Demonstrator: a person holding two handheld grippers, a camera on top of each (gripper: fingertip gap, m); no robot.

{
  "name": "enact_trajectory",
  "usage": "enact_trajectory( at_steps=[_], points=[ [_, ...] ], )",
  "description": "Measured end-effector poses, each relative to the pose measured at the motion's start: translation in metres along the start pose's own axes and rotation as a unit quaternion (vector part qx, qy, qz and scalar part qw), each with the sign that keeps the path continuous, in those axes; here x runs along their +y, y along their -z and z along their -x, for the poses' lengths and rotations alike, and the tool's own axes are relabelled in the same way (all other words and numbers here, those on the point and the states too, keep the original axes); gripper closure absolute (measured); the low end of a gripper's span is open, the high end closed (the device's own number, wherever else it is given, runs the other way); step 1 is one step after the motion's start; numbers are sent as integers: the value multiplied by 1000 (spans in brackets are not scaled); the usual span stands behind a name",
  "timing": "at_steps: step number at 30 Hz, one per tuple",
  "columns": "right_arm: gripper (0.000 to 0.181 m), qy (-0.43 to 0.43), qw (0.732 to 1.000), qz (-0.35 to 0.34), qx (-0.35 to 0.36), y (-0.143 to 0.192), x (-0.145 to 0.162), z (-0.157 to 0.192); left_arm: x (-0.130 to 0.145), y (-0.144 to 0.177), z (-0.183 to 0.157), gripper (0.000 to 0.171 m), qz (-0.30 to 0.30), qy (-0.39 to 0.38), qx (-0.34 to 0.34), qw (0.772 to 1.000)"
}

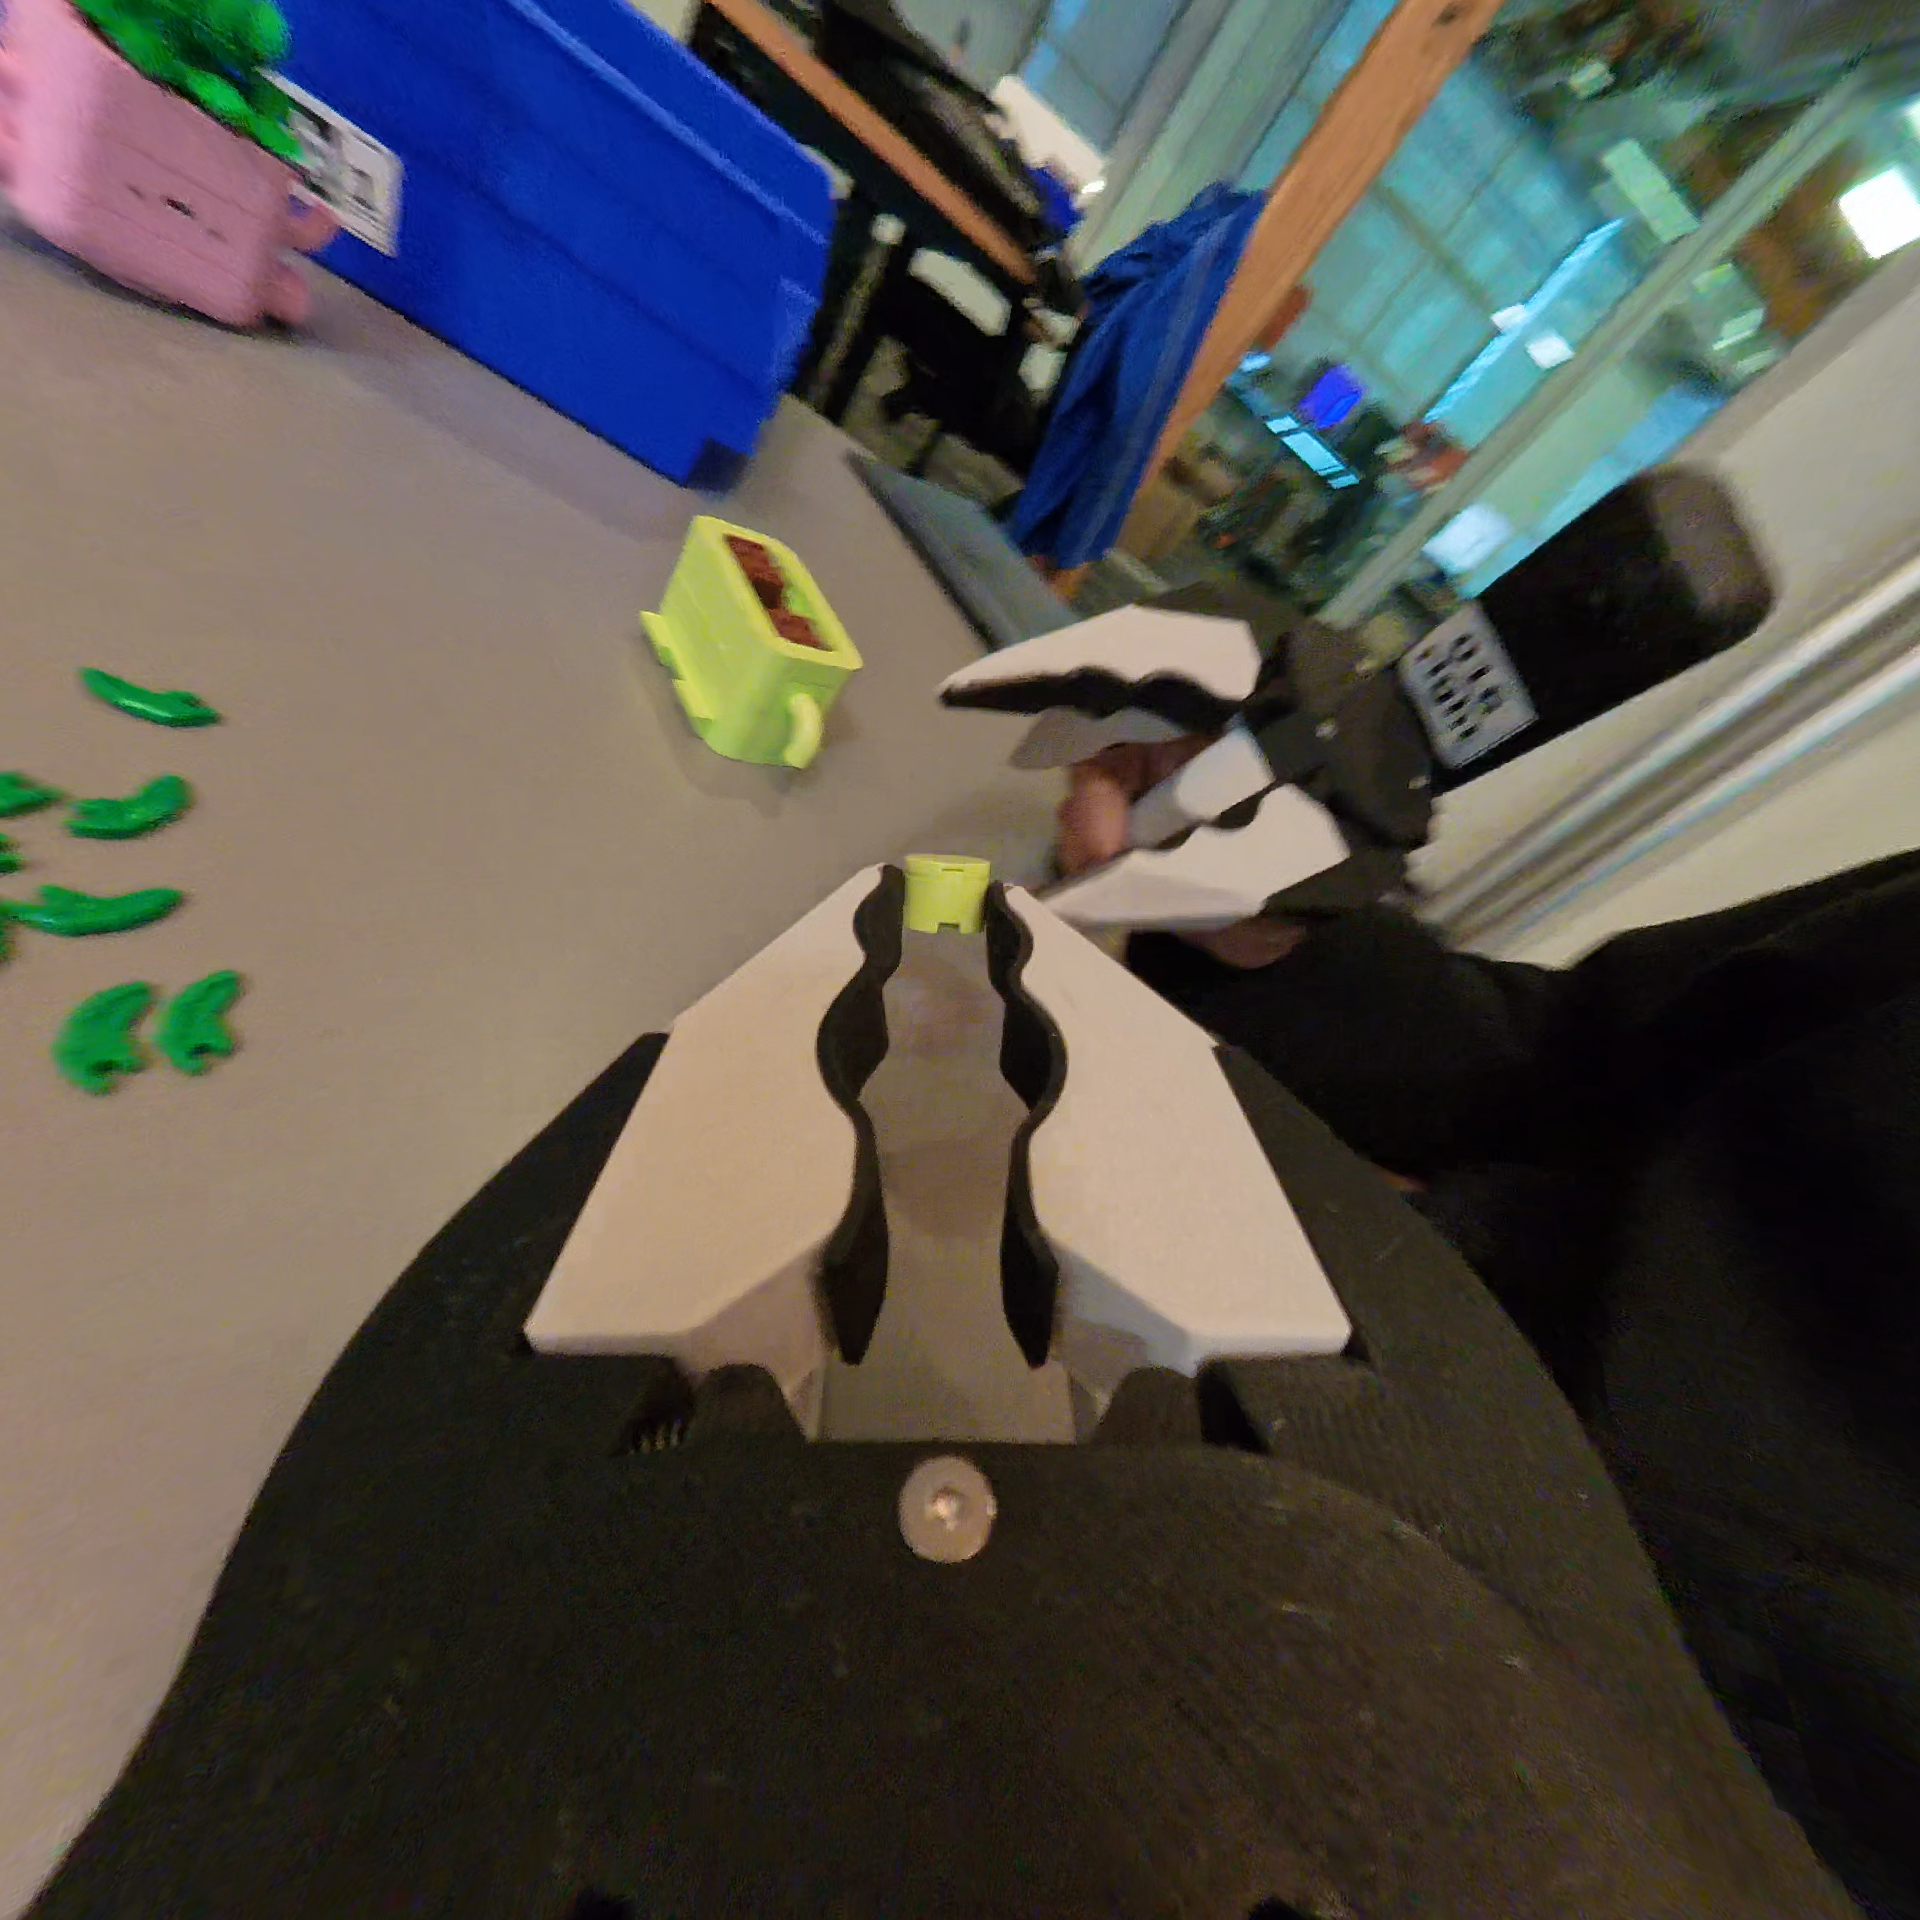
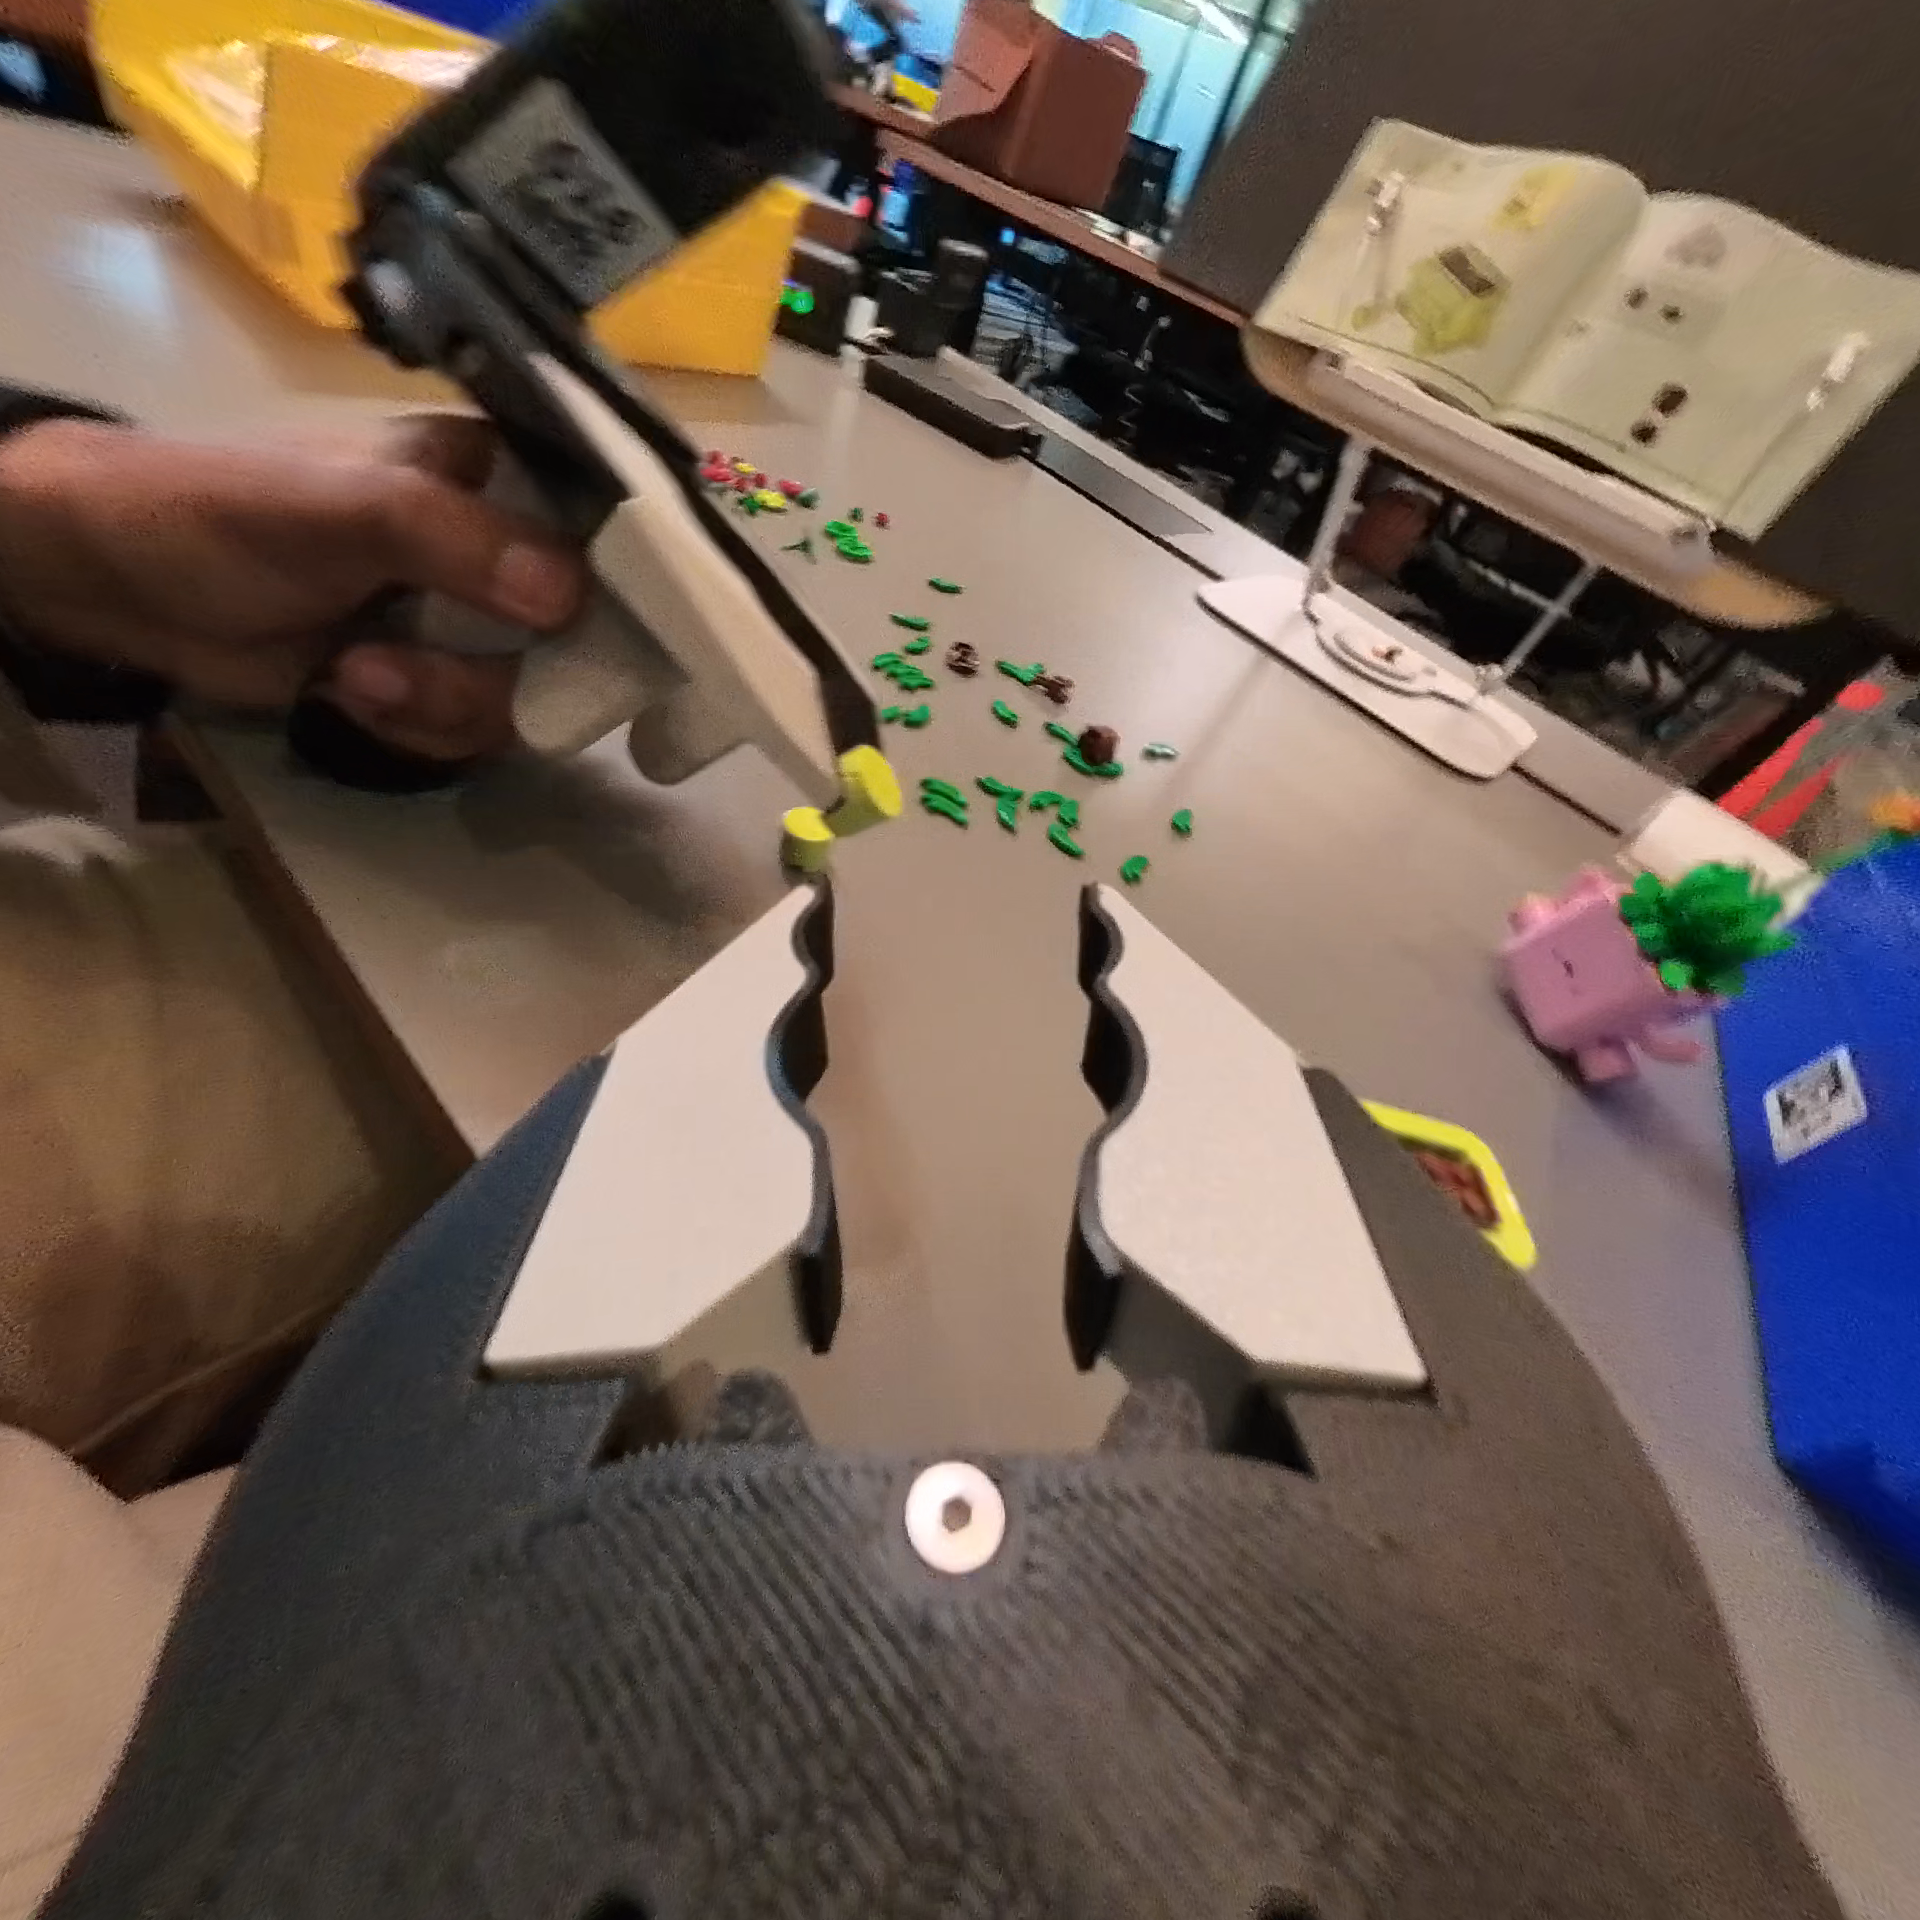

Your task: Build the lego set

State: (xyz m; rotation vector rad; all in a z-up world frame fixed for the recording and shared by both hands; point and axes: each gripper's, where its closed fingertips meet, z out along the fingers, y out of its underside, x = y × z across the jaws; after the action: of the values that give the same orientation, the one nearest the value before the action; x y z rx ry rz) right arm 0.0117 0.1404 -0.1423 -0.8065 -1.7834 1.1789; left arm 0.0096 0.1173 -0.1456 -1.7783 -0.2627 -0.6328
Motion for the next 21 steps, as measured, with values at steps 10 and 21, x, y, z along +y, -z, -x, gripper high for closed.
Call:
enact_trajectory(
  at_steps=[10, 21],
  points=[
    [147, -280, 940, -42, -190, -2, -14, 17, 12, -3, -7, 158, 48, -259, -136, 955],
    [156, -280, 933, 3, -227, -11, -7, 35, 19, -3, -8, 158, 66, -329, -172, 926]
  ],
)
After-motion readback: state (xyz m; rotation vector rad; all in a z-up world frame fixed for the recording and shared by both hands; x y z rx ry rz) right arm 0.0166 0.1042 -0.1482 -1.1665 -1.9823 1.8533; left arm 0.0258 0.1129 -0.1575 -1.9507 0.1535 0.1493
